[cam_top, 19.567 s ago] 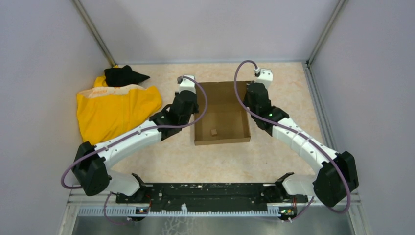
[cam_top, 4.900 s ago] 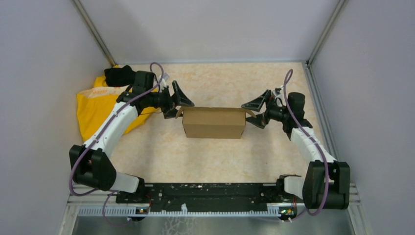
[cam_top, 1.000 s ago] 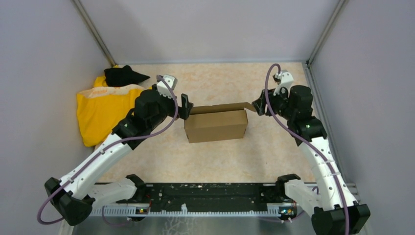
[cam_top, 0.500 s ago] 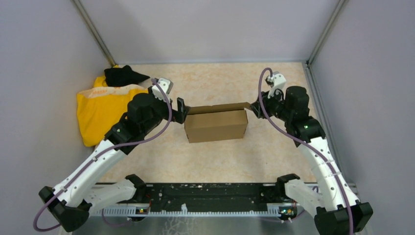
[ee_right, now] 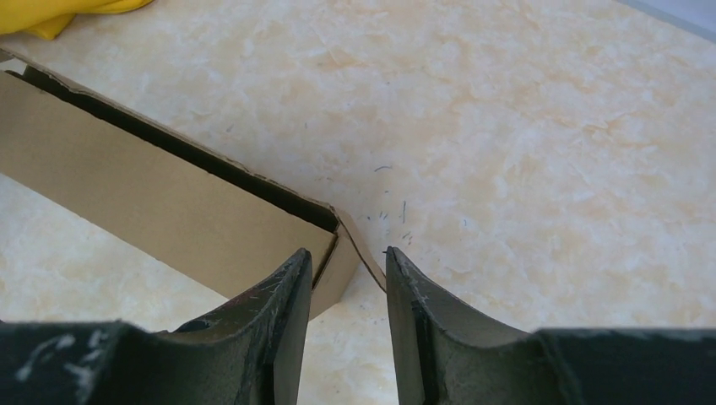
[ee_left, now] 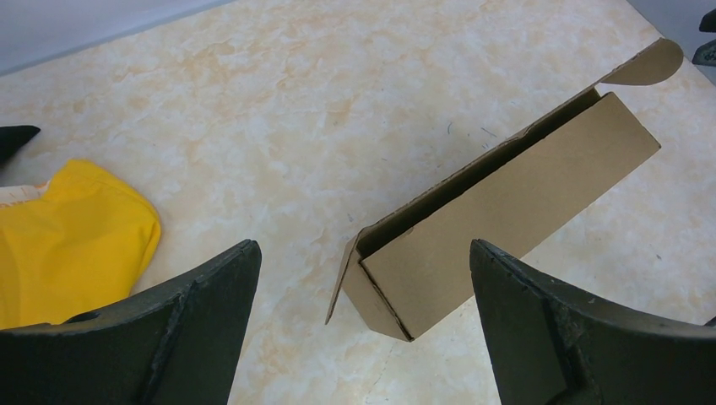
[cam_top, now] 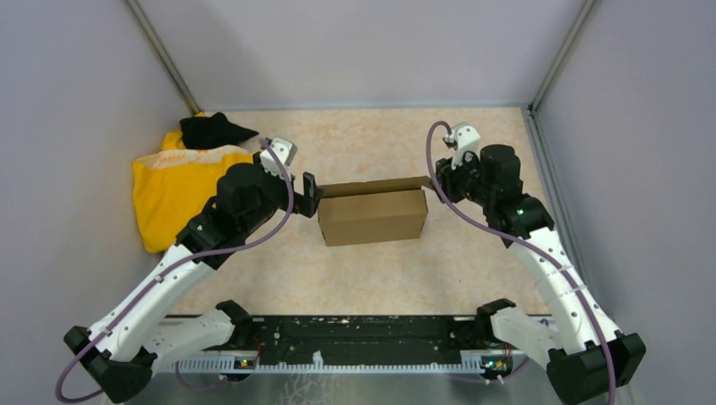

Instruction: Fold the paper box

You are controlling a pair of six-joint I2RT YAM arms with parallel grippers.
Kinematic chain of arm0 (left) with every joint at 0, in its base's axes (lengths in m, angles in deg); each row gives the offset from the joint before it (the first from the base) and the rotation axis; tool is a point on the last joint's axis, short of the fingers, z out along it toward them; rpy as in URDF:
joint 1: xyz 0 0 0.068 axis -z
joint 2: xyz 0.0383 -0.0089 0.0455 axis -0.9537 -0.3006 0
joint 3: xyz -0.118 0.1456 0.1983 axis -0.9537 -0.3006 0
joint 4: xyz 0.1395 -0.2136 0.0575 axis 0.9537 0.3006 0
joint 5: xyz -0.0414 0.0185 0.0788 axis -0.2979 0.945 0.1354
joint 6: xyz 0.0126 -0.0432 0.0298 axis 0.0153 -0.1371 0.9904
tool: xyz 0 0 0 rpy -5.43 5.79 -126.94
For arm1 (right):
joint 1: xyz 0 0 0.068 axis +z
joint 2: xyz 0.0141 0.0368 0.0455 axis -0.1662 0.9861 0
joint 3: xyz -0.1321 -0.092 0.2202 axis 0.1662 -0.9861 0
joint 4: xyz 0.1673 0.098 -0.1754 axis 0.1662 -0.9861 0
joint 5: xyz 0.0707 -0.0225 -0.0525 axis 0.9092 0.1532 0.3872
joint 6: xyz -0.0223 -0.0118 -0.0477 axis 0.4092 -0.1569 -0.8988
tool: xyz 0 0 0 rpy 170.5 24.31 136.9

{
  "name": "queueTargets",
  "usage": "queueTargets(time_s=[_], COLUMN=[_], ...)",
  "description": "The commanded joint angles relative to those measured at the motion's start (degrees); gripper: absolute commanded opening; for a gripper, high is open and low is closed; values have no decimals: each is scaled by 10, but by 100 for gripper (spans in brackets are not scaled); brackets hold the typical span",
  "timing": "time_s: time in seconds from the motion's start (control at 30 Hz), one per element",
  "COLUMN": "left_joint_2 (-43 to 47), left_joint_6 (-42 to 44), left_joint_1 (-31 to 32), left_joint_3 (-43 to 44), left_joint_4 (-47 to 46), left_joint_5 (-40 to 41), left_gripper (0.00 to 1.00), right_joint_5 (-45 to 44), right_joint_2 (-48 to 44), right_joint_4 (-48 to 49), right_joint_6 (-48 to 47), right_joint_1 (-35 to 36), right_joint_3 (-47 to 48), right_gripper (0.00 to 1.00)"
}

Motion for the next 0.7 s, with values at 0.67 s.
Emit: queueTargets(time_s=[0.67], left_joint_2=[-9], left_joint_6=[79], left_joint_1=[4], left_joint_3=[46], left_joint_4=[74], left_joint_5=[44], left_gripper=[79], right_joint_5=[-7], right_joint_2=[25], right_joint_4=[25], right_joint_6=[-21], right_joint_1=[8], right_joint_3=[40], right_gripper=[29])
